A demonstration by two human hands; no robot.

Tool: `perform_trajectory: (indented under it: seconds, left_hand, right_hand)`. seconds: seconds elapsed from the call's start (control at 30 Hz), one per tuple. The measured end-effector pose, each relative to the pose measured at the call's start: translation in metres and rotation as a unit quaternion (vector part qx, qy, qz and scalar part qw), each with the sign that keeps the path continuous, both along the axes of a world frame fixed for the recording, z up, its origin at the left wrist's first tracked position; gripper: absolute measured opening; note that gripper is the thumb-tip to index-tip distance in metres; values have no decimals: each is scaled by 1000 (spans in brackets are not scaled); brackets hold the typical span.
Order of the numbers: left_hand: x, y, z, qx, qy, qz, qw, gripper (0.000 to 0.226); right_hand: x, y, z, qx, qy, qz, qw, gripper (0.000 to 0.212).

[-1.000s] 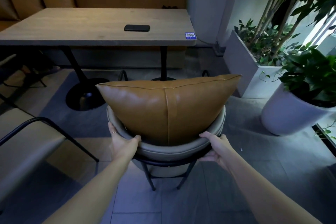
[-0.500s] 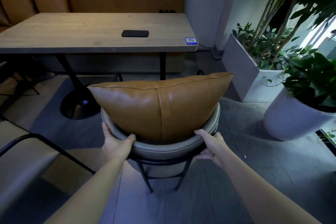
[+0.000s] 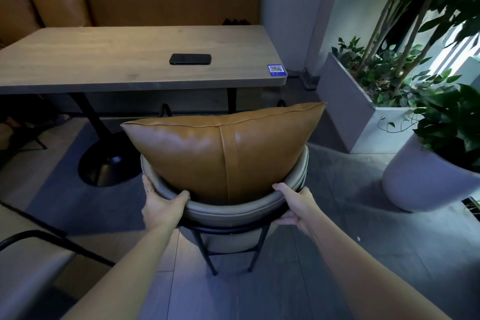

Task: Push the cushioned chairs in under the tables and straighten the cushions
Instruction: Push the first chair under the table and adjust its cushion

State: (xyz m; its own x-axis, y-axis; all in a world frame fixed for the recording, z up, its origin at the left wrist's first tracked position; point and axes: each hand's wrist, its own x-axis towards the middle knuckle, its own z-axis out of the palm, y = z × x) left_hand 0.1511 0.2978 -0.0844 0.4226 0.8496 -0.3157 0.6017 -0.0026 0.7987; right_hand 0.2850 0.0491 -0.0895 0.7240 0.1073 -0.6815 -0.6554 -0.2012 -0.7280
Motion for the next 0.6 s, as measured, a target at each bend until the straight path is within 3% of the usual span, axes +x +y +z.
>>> perform_trajectory:
  seconds: [0.27,0.6]
  left_hand:
    - [52,27,0,2,4,9,1000,113]
    - [78,46,-2,0,5,-4,1000,114]
  right_hand:
    - [54,28,0,5,10,2,1000,99]
    - [80,43,-2,-5,33,-10,999,96]
